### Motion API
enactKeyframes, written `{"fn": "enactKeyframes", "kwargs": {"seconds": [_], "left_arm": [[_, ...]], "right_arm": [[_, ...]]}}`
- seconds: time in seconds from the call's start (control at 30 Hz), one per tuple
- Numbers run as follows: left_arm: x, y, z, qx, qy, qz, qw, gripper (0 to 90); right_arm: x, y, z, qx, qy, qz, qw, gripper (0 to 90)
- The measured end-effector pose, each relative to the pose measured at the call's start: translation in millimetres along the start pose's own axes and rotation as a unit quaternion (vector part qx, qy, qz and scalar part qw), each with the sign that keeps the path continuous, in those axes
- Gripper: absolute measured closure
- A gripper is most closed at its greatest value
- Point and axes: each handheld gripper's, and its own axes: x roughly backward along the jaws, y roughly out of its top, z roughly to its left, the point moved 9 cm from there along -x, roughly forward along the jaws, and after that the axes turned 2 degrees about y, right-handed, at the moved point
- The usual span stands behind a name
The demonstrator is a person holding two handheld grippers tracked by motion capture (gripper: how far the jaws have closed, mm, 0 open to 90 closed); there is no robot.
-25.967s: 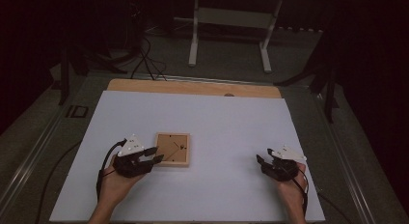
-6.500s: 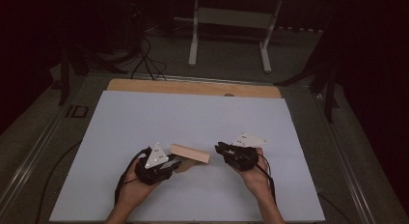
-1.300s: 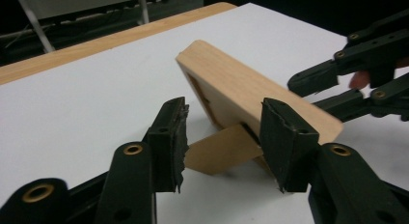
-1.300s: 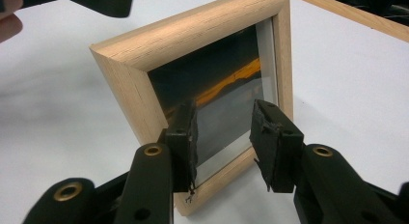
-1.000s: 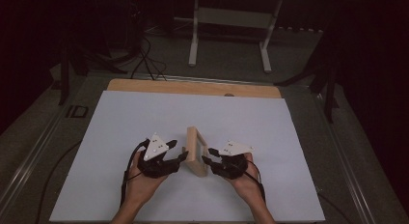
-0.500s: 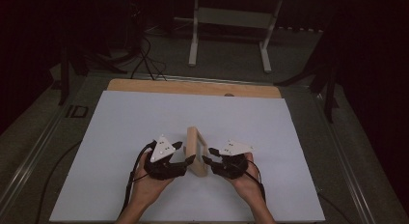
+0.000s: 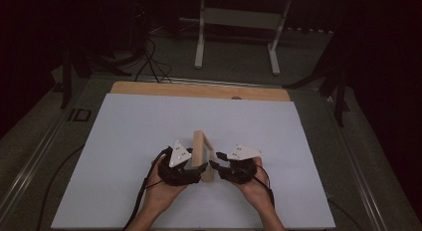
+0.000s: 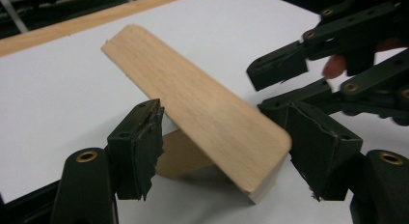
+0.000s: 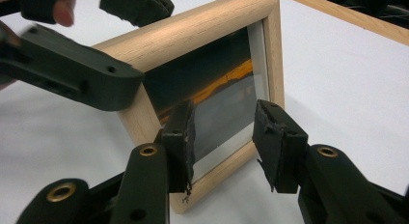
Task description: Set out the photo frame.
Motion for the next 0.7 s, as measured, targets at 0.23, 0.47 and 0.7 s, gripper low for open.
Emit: {"fn": "enactKeyframes", "kwargs": {"seconds": [0.23, 0.47, 0.7], "left_arm": [[-7.9, -2.2, 0.0, 0.015, -0.001, 0.012, 0.9998, 28.0], [-14.7, -4.2, -1.7, 0.026, -0.011, 0.017, 0.9995, 29.4], [-17.0, -4.8, -2.3, 0.024, -0.012, 0.018, 0.9995, 32.0]], "right_arm": [[1.2, 0.2, -1.8, -0.003, -0.002, -0.001, 1.0000, 59.2], [4.6, 1.3, -5.8, -0.007, -0.006, -0.006, 0.9999, 59.2], [12.5, 3.5, -13.0, -0.016, -0.013, -0.016, 0.9997, 59.2]]}}
